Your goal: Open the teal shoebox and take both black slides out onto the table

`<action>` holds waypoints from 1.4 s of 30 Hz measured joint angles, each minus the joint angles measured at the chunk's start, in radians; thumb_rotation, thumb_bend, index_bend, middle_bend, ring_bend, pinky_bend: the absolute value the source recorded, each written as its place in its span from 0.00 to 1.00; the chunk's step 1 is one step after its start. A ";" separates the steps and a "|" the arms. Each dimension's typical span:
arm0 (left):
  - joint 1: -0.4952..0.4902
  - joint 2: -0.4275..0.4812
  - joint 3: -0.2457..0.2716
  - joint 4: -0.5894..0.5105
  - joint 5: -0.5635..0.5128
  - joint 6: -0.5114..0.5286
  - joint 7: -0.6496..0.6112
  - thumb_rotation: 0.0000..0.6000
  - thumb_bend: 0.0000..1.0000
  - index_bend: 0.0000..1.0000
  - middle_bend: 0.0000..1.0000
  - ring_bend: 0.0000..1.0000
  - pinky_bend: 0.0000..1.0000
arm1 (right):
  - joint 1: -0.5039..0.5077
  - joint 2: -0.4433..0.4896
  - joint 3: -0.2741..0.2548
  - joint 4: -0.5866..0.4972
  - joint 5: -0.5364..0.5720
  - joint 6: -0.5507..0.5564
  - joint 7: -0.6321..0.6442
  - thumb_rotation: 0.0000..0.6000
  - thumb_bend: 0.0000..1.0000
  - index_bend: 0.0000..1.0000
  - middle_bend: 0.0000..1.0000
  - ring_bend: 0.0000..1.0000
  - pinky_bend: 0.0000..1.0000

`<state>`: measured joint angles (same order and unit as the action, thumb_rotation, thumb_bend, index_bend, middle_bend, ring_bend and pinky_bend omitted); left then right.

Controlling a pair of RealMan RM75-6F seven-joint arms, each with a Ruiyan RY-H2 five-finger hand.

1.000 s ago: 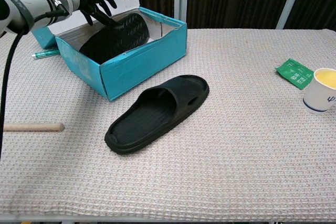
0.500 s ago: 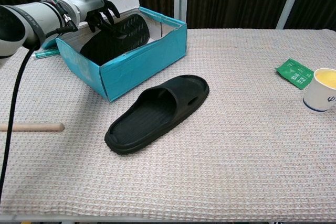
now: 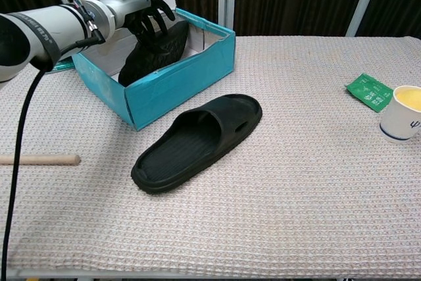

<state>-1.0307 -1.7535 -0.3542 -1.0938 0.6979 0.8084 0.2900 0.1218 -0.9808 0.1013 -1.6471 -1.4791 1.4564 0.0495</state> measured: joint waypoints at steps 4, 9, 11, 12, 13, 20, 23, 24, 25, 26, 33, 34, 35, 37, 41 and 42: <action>0.006 -0.003 0.007 -0.004 0.051 -0.006 -0.033 1.00 0.22 0.21 0.35 0.39 0.49 | 0.000 0.000 0.000 0.000 0.001 0.000 0.001 1.00 0.12 0.05 0.11 0.03 0.09; 0.013 -0.018 0.020 0.017 0.107 0.025 -0.045 1.00 0.22 0.21 0.29 0.25 0.46 | -0.001 0.000 0.000 0.001 0.000 0.000 0.002 1.00 0.11 0.05 0.11 0.03 0.09; 0.016 -0.027 0.030 0.033 0.134 0.049 -0.037 1.00 0.22 0.21 0.25 0.18 0.41 | 0.000 0.000 0.000 0.001 0.000 -0.001 0.002 1.00 0.12 0.05 0.11 0.03 0.09; 0.017 -0.032 0.034 0.042 0.146 0.059 -0.033 1.00 0.22 0.21 0.24 0.16 0.38 | 0.000 0.000 0.001 0.001 0.000 -0.001 0.002 1.00 0.12 0.05 0.11 0.03 0.09; 0.019 -0.037 0.037 0.050 0.155 0.069 -0.030 1.00 0.22 0.21 0.23 0.14 0.37 | 0.000 0.000 0.000 0.001 -0.001 0.000 0.003 1.00 0.12 0.05 0.11 0.03 0.09; 0.027 -0.072 0.048 0.095 0.212 0.107 -0.024 1.00 0.22 0.21 0.19 0.11 0.32 | 0.000 0.000 0.000 0.002 0.000 -0.001 0.004 1.00 0.12 0.05 0.11 0.03 0.09; 0.028 -0.087 0.049 0.117 0.225 0.123 -0.013 1.00 0.22 0.20 0.17 0.09 0.29 | -0.001 0.001 0.000 0.003 0.000 0.000 0.006 1.00 0.12 0.05 0.11 0.03 0.09; 0.028 -0.091 0.049 0.124 0.228 0.128 -0.007 1.00 0.22 0.19 0.16 0.08 0.28 | -0.002 0.001 0.000 0.003 0.000 0.000 0.007 1.00 0.12 0.05 0.11 0.03 0.09; 0.029 -0.096 0.049 0.131 0.231 0.133 0.000 1.00 0.22 0.19 0.16 0.08 0.27 | -0.002 0.001 -0.001 0.004 0.000 0.000 0.008 1.00 0.12 0.05 0.11 0.03 0.09; 0.030 -0.102 0.049 0.139 0.234 0.140 0.009 1.00 0.22 0.18 0.15 0.07 0.26 | -0.003 0.001 -0.001 0.005 0.001 0.000 0.009 1.00 0.12 0.05 0.11 0.03 0.09; 0.040 -0.125 0.046 0.165 0.266 0.178 0.028 1.00 0.22 0.15 0.11 0.04 0.24 | 0.000 0.000 -0.002 0.008 0.002 -0.007 0.011 1.00 0.12 0.05 0.11 0.03 0.09; 0.041 -0.127 0.046 0.167 0.265 0.177 0.034 1.00 0.22 0.14 0.11 0.04 0.24 | 0.000 0.000 -0.002 0.007 0.001 -0.008 0.011 1.00 0.12 0.05 0.11 0.03 0.09; 0.041 -0.128 0.044 0.169 0.260 0.172 0.044 1.00 0.22 0.13 0.11 0.04 0.24 | 0.001 0.000 -0.002 0.007 0.000 -0.008 0.011 1.00 0.12 0.05 0.11 0.03 0.09; 0.042 -0.129 0.040 0.170 0.244 0.158 0.060 1.00 0.22 0.13 0.11 0.04 0.24 | 0.000 0.001 -0.002 0.007 -0.001 -0.006 0.011 1.00 0.12 0.05 0.11 0.03 0.09; 0.042 -0.127 0.023 0.170 0.181 0.115 0.111 1.00 0.22 0.13 0.11 0.06 0.26 | -0.004 0.002 -0.002 0.006 0.001 -0.001 0.013 1.00 0.12 0.05 0.11 0.03 0.10; 0.042 -0.127 0.019 0.169 0.164 0.105 0.121 1.00 0.22 0.13 0.12 0.08 0.27 | -0.005 0.002 -0.002 0.006 0.002 0.000 0.013 1.00 0.12 0.05 0.11 0.03 0.10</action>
<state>-0.9886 -1.8804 -0.3355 -0.9245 0.8620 0.9136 0.4112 0.1166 -0.9785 0.0988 -1.6407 -1.4771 1.4559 0.0627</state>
